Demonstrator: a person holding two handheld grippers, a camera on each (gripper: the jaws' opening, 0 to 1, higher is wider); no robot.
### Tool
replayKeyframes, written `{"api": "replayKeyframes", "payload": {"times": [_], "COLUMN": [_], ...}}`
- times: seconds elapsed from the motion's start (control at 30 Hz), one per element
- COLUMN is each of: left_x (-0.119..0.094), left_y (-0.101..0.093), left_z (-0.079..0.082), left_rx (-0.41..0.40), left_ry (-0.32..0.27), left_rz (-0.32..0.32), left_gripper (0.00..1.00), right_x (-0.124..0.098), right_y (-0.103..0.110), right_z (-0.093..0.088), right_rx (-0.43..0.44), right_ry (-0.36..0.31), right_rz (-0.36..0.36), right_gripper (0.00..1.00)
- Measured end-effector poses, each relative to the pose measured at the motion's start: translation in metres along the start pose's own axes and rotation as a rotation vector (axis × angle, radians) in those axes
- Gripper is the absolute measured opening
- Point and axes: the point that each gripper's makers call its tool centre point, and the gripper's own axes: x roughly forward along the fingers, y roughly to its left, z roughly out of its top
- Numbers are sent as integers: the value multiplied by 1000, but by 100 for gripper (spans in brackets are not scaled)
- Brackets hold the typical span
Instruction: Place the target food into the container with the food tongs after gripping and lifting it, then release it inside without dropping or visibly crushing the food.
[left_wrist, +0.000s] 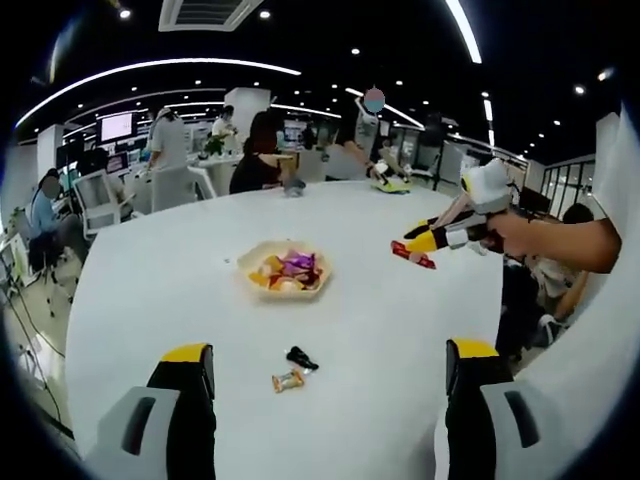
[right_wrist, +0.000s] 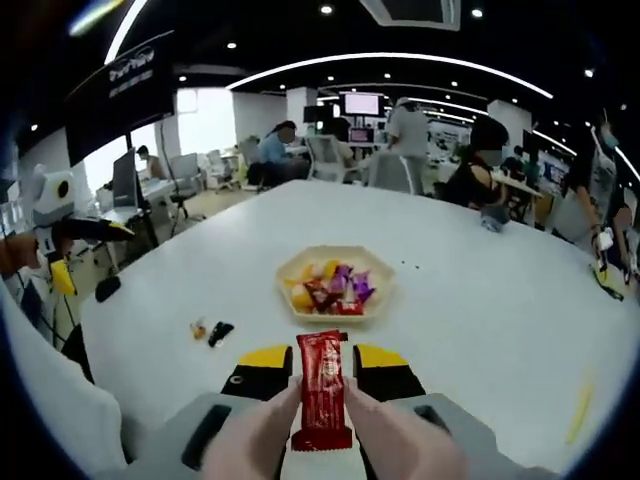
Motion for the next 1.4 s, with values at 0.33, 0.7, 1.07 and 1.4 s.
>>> {"api": "replayKeyframes", "payload": {"times": [0.33, 0.7, 1.07, 1.4], "left_x": [-7, -18, -29, -37], "left_y": [7, 21, 31, 37], "left_z": [-2, -6, -11, -17], "left_rx": [-24, -64, -108, -144], "left_ry": [-1, -18, -29, -34], "left_rz": [40, 105, 180, 232], "left_gripper": [95, 95, 95, 95], "right_x": [42, 84, 124, 149], "right_y": [-16, -25, -25, -27], "right_z": [40, 74, 88, 100], "right_rx": [-54, -114, -143, -165], "right_ry": [1, 1, 14, 35], "right_rz": [35, 70, 113, 131], "right_gripper": [23, 23, 23, 23]}}
